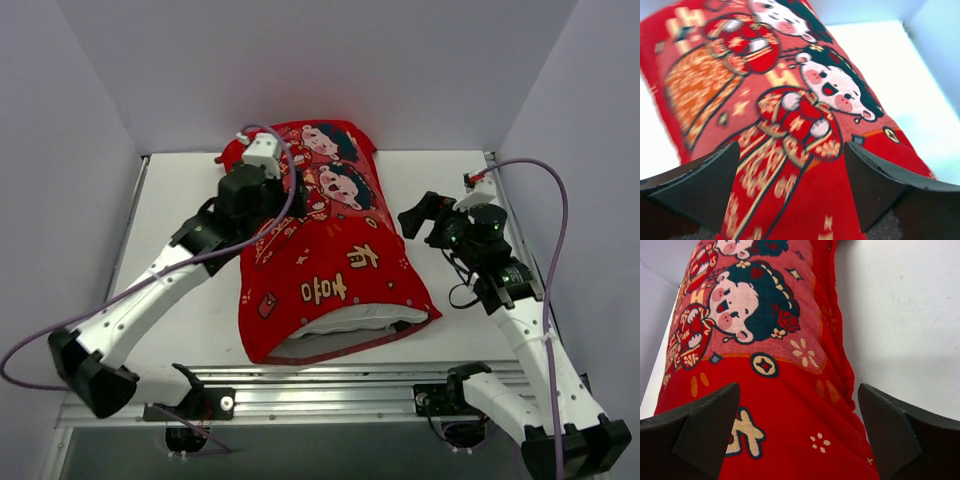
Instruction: Remove the pillowcase from the pillow
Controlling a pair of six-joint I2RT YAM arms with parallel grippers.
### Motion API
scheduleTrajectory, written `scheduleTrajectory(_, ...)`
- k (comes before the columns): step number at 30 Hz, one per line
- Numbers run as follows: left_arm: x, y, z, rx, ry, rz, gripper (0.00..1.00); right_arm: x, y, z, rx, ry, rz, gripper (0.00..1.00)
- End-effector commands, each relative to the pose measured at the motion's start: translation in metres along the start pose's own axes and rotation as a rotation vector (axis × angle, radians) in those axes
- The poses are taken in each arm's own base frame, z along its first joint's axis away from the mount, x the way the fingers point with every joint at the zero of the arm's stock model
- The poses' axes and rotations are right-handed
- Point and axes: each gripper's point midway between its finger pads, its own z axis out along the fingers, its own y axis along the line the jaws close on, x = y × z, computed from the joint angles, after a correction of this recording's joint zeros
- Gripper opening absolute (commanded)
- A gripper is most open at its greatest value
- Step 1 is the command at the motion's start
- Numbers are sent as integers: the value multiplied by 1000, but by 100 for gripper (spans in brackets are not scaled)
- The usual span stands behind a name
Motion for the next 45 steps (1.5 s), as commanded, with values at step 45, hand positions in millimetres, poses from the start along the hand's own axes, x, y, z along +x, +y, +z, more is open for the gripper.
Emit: scheduleTrajectory(45, 93, 95, -99, -102, 76, -538, 94, 141, 133, 57, -181, 230, -127, 85)
